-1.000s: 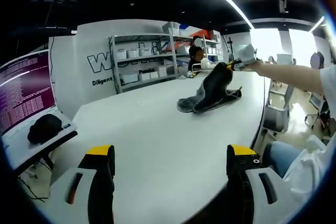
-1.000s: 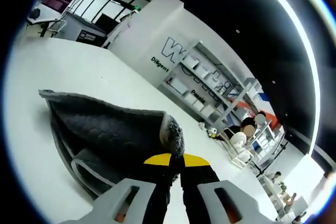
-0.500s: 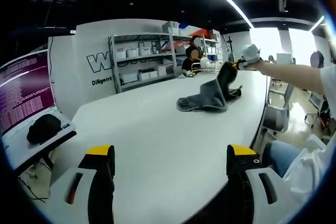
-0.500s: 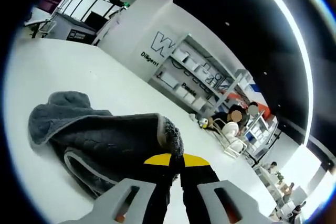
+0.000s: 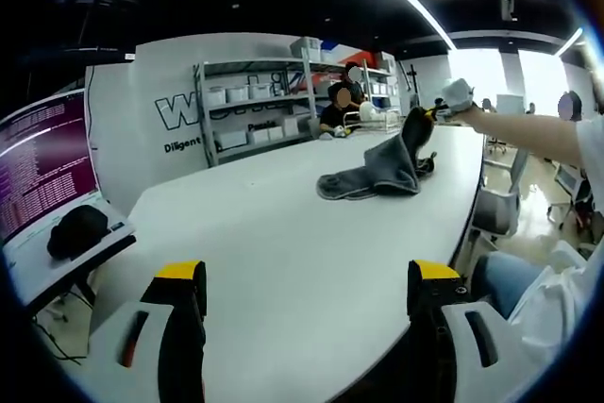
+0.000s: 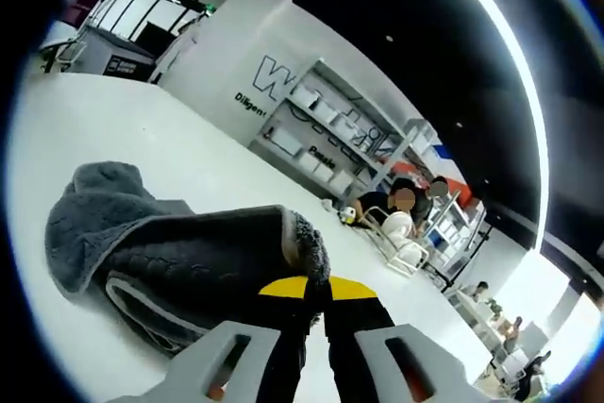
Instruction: Open the folded towel by lifting each exposed corner and separating the folded layers until the towel lies flat within the target outline without major curled edges
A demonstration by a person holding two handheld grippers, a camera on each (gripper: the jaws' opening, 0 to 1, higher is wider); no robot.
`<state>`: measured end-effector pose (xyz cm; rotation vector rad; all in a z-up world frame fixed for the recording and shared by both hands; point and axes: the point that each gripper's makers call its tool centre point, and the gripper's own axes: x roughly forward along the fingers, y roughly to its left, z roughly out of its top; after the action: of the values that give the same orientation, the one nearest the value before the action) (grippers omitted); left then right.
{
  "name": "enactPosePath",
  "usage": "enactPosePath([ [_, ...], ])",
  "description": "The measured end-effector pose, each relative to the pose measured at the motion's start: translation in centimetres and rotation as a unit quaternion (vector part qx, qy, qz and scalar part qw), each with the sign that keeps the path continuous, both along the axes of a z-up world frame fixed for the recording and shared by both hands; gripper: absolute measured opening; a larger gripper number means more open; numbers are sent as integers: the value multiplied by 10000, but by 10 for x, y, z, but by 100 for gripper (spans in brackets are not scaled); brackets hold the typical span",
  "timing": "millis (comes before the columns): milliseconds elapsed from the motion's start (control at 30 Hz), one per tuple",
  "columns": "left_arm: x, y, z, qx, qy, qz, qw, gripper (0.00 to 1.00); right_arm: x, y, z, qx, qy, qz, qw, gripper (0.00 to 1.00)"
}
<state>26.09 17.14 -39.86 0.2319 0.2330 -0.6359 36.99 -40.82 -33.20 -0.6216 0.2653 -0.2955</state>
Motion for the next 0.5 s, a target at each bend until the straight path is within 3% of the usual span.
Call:
enactPosePath([
  [500, -1, -2, -1, 31, 11, -18, 10000, 87, -11, -26, 13, -121, 6, -243, 9996, 1],
])
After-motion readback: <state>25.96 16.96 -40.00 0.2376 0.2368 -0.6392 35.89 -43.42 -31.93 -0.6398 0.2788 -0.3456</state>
